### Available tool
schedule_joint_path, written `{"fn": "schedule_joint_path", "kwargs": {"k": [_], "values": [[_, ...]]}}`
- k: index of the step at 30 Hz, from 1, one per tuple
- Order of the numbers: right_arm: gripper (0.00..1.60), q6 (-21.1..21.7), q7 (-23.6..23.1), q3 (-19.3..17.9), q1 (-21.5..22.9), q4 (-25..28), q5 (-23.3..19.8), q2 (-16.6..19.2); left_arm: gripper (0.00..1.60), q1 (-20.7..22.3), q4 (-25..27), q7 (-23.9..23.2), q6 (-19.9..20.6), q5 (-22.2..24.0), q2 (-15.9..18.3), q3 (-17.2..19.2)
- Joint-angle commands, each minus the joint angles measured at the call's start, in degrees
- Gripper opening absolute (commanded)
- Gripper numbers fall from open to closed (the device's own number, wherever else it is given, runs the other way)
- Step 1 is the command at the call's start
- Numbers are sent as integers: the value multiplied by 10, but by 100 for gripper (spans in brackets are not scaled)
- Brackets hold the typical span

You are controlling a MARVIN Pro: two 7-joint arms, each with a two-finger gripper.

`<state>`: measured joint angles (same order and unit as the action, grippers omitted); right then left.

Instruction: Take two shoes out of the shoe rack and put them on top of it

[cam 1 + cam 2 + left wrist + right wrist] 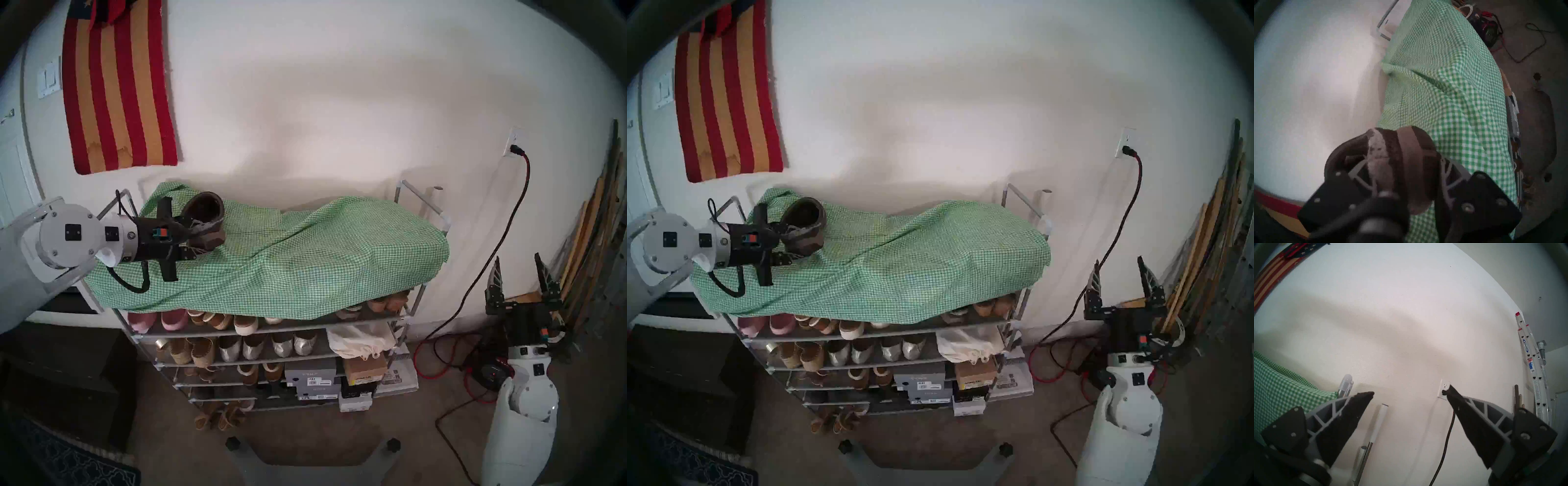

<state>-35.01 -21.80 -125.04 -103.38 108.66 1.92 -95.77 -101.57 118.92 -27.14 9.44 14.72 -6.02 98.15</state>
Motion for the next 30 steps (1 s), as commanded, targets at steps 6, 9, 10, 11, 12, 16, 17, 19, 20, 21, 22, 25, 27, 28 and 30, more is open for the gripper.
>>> {"fn": "schedule_joint_path", "kwargs": {"k": [6, 9, 10, 11, 12, 16, 17, 19, 20, 21, 22, 25, 27, 28, 30], "values": [[160, 0, 0, 1, -1, 0, 0, 1, 160, 81, 4, -8, 35, 16, 1, -41], [160, 0, 0, 1, -1, 0, 0, 1, 160, 102, 11, -27, 40, 22, 1, -46], [160, 0, 0, 1, -1, 0, 0, 1, 160, 107, 15, -34, 41, 23, 1, -46], [160, 0, 0, 1, -1, 0, 0, 1, 160, 112, 19, -41, 45, 27, 1, -44], [160, 0, 0, 1, -1, 0, 0, 1, 160, 119, 22, -50, 47, 31, 1, -46], [160, 0, 0, 1, -1, 0, 0, 1, 160, 129, 40, -105, 61, 17, 1, -32], [160, 0, 0, 1, -1, 0, 0, 1, 160, 128, 42, -122, 64, 9, 1, -30], [160, 0, 0, 1, -1, 0, 0, 1, 160, 118, 46, -139, 70, 2, 1, -22], [160, 0, 0, 1, -1, 0, 0, 1, 160, 110, 49, -154, 71, -9, 1, -16], [160, 0, 0, 1, -1, 0, 0, 1, 160, 102, 50, -162, 74, -15, 1, -10], [160, 0, 0, 1, -1, 0, 0, 1, 160, 97, 50, -178, 75, -21, 1, -4], [160, 0, 0, 1, -1, 0, 0, 1, 160, 82, 50, -207, 77, -37, 1, 14], [160, 0, 1, 1, -1, 0, 0, 1, 160, 76, 48, -241, 76, -42, 1, 34], [160, 0, 0, 1, -1, 0, 0, 1, 160, 71, 49, -240, 77, -43, 1, 41], [160, 0, 0, 1, -1, 0, 0, 1, 160, 68, 48, -268, 75, -47, 1, 59]]}}
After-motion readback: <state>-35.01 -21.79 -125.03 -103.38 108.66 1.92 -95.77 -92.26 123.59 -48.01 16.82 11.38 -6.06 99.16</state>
